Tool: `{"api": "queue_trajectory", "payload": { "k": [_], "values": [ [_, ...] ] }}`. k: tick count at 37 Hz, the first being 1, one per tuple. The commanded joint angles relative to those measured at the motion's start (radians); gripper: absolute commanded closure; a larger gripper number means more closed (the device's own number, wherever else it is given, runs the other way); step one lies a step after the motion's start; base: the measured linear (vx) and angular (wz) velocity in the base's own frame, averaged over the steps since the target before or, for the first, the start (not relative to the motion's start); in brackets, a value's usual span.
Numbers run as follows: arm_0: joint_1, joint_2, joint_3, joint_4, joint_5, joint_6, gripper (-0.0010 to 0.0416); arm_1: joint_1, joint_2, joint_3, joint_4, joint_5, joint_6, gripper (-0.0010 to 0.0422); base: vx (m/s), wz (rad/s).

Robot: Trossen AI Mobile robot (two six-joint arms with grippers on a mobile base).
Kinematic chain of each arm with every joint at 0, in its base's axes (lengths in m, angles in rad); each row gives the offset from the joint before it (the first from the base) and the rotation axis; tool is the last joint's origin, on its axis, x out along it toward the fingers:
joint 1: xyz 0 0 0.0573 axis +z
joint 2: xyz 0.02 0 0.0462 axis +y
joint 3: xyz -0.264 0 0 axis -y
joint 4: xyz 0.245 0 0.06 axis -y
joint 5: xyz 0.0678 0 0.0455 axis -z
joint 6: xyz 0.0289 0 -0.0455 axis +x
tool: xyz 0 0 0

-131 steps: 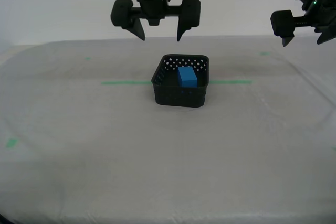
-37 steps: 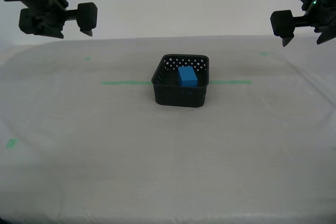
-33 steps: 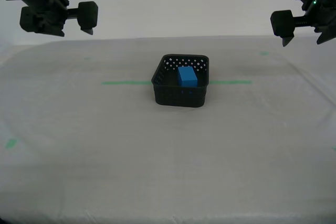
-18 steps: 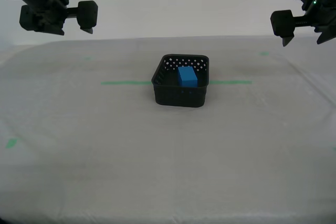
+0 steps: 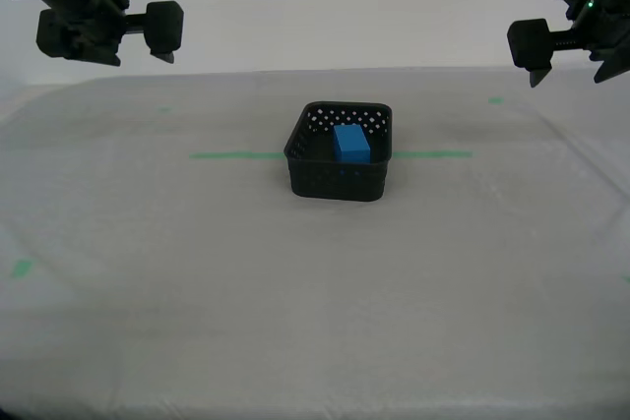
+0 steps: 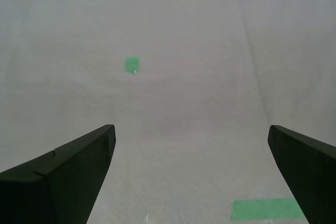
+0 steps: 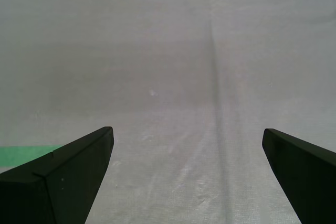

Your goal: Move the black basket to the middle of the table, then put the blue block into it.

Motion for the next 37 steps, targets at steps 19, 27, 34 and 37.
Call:
{"api": "queue_trajectory", "payload": {
  "k": [19,27,34,37],
  "values": [
    [0.0,-0.001,0.0,0.002,-0.002,-0.001,0.0007,0.0,-0.001,0.0,0.003,0.003,0.001,0.0012,0.0,0.0],
    [0.0,-0.001,0.0,0.003,-0.002,-0.001,0.0007,0.0,-0.001,0.0,0.003,0.003,0.001,0.0012,0.0,0.0],
    [0.0,-0.001,0.0,0.003,-0.002,-0.001,0.0007,0.0,-0.001,0.0,0.003,0.003,0.001,0.0012,0.0,0.0],
    [0.0,-0.001,0.0,0.004,-0.002,-0.001,0.0007,0.0,-0.001,0.001,0.003,0.003,0.001,0.0012,0.0,0.0]
  ]
}}
